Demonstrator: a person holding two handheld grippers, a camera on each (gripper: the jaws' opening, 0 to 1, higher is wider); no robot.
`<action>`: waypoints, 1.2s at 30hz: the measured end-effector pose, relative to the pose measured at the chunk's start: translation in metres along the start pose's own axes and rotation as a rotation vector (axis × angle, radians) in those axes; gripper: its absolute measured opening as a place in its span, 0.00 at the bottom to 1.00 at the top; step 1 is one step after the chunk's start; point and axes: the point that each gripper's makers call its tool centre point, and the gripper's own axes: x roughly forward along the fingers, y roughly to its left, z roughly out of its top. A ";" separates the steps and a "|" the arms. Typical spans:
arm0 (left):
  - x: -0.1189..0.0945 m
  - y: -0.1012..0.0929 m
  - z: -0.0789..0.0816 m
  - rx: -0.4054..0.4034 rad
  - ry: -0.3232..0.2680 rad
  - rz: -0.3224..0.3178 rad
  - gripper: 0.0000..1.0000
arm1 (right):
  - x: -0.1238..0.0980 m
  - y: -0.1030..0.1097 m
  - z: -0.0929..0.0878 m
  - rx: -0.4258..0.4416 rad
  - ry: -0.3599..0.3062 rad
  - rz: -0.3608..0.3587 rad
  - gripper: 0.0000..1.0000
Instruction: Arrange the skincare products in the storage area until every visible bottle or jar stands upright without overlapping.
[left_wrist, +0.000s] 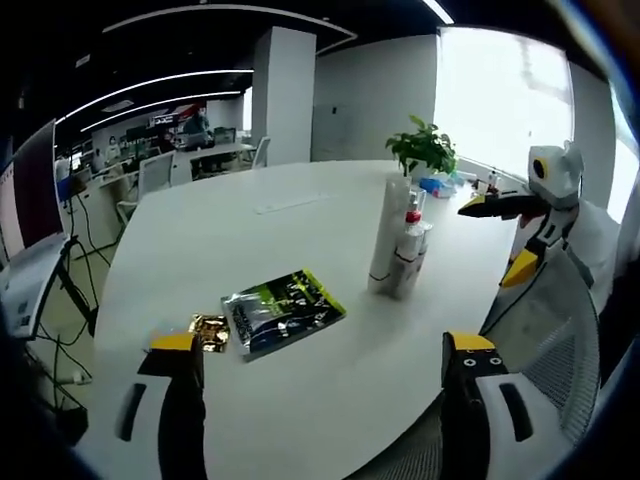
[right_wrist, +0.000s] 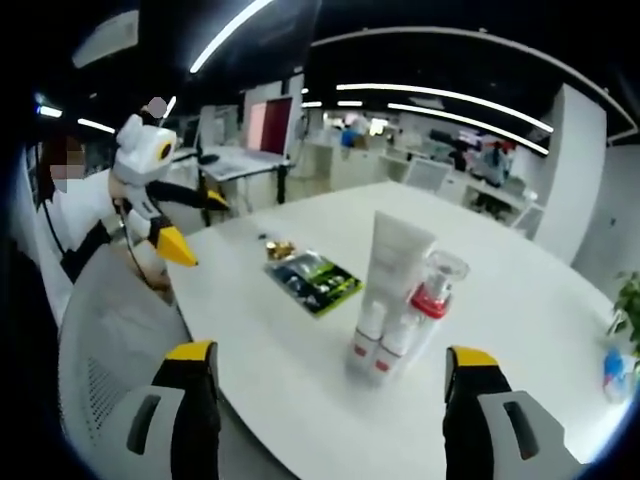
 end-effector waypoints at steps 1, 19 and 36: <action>0.001 0.000 0.000 -0.002 0.001 -0.003 0.87 | 0.001 0.001 0.003 -0.003 -0.007 0.004 0.88; 0.017 0.015 -0.025 -0.092 0.034 -0.032 0.66 | 0.023 0.031 0.022 -0.042 -0.026 0.106 0.56; 0.046 0.044 -0.053 -0.237 0.057 -0.033 0.40 | 0.064 0.066 0.026 -0.088 -0.005 0.237 0.38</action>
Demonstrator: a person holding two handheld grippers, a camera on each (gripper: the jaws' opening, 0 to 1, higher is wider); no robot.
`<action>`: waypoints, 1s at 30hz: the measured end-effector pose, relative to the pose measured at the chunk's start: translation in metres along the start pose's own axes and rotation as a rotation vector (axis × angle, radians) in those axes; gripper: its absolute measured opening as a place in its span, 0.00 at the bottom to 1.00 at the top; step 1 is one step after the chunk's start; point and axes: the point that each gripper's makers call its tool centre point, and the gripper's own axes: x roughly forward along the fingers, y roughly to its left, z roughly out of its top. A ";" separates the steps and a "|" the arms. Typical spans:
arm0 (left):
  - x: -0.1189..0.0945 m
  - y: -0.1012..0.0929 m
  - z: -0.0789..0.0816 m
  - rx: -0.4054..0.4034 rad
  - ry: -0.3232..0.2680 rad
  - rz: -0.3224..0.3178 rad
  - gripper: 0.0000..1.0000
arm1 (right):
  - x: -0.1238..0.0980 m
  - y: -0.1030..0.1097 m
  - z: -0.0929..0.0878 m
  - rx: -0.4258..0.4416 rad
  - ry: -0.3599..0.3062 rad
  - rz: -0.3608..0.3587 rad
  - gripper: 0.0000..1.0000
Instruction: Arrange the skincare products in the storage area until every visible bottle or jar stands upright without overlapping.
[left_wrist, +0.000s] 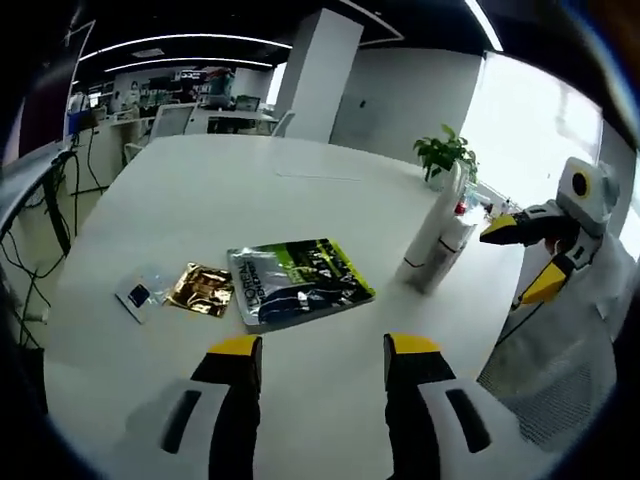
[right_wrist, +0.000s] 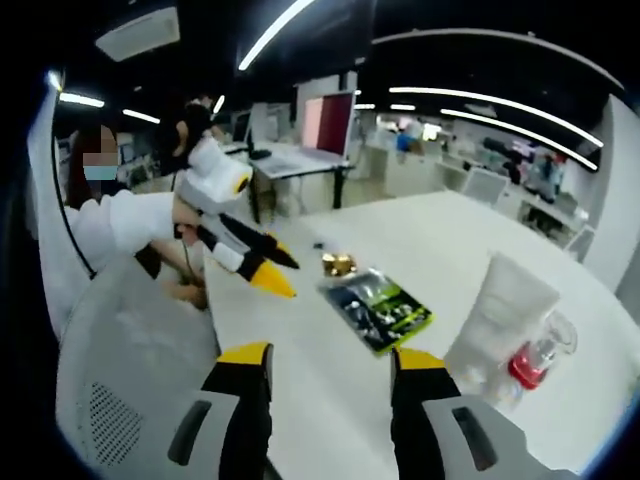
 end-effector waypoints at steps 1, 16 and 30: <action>0.001 0.000 0.000 -0.012 -0.004 -0.011 0.37 | 0.003 0.001 -0.001 0.001 0.005 0.006 0.35; 0.021 0.010 -0.007 -0.092 0.022 -0.008 0.25 | 0.058 -0.010 0.001 -0.108 0.038 0.006 0.16; 0.033 0.018 -0.010 -0.152 0.021 0.002 0.25 | 0.099 -0.028 -0.028 -0.263 0.175 -0.046 0.02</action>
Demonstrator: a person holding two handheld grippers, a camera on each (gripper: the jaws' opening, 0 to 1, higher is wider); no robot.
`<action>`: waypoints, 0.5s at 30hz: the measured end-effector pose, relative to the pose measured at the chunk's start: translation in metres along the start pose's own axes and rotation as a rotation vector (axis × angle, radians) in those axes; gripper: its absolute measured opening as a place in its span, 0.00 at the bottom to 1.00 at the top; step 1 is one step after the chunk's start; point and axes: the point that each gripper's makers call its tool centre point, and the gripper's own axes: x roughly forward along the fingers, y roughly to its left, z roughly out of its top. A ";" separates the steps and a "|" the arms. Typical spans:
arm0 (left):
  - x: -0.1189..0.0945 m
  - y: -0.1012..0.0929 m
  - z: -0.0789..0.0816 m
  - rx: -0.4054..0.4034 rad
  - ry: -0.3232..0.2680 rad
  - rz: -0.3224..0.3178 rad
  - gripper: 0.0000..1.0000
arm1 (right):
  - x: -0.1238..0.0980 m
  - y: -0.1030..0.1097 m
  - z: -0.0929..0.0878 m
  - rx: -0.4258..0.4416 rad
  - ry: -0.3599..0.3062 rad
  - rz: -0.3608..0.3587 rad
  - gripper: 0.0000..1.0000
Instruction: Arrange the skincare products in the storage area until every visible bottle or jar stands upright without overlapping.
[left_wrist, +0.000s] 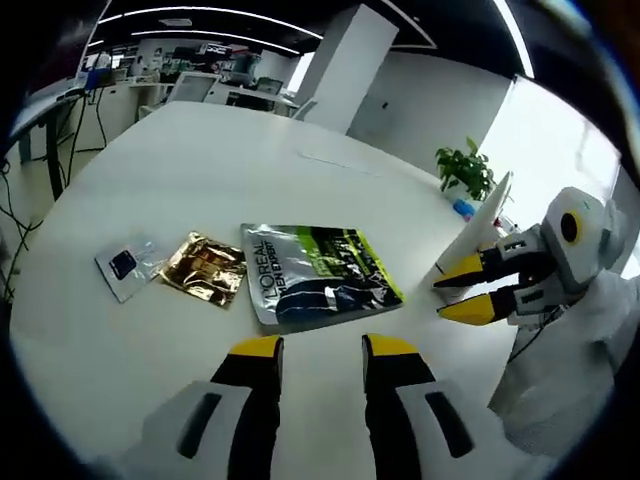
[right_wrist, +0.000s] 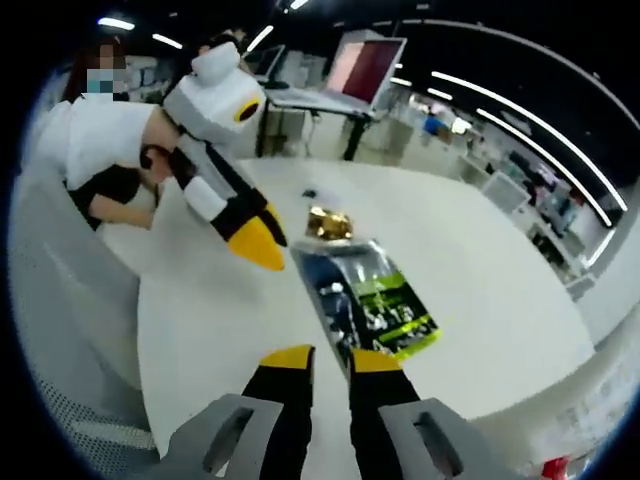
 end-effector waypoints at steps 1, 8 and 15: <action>0.001 0.001 0.000 -0.004 -0.002 -0.001 0.25 | 0.003 -0.002 -0.001 -0.005 0.002 -0.005 0.00; 0.007 0.006 -0.001 -0.031 -0.010 0.000 0.26 | 0.024 -0.017 -0.013 -0.032 0.049 -0.060 0.00; 0.016 0.023 -0.002 -0.048 -0.002 0.000 0.26 | 0.036 -0.023 -0.029 -0.037 0.088 -0.096 0.00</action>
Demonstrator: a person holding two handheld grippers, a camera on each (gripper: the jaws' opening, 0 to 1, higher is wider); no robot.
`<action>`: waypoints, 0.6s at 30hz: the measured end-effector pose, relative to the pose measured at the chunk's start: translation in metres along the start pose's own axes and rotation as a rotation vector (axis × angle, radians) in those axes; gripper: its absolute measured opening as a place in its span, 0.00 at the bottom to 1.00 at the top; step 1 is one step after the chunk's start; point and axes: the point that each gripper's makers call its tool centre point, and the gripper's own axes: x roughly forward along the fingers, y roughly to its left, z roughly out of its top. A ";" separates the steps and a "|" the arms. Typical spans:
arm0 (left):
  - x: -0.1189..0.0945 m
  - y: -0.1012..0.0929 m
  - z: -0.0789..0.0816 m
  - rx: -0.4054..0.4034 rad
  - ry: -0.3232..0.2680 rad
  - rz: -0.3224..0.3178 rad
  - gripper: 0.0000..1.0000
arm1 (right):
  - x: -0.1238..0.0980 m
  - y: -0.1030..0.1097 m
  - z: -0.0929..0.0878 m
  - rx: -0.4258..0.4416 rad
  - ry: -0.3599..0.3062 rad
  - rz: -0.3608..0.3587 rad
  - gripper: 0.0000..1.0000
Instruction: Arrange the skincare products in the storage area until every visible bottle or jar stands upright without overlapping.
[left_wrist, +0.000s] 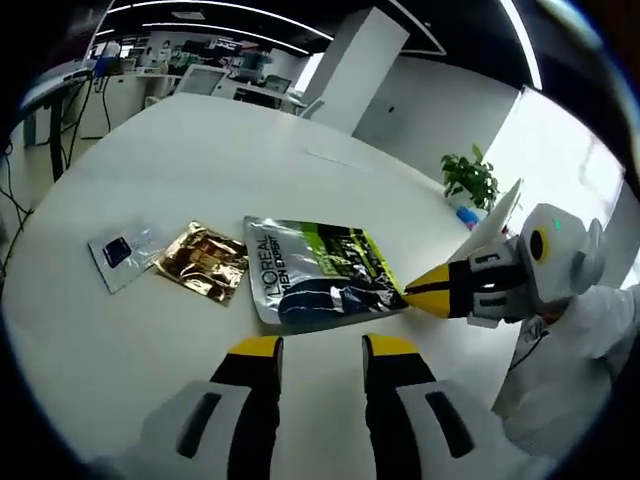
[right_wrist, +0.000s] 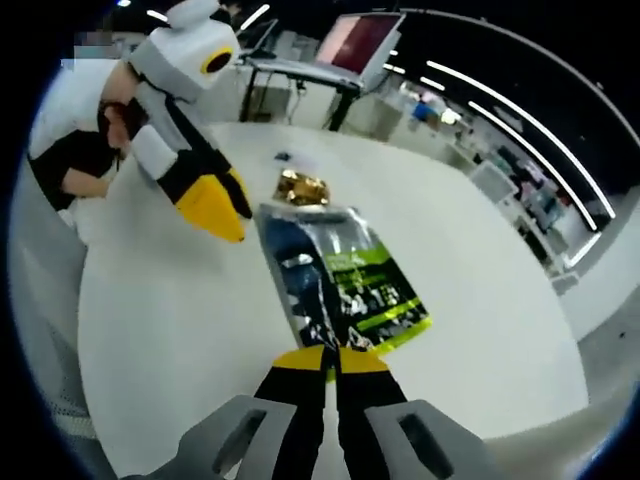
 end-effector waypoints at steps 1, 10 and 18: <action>0.001 0.001 -0.001 -0.003 0.001 0.000 0.26 | 0.000 -0.001 -0.001 -0.003 0.003 -0.004 0.00; 0.008 -0.010 0.003 -0.024 -0.014 -0.024 0.25 | 0.006 0.002 -0.005 -0.005 0.022 0.019 0.00; 0.015 -0.014 0.018 -0.083 -0.097 -0.019 0.27 | 0.006 0.004 -0.006 -0.006 0.029 0.046 0.00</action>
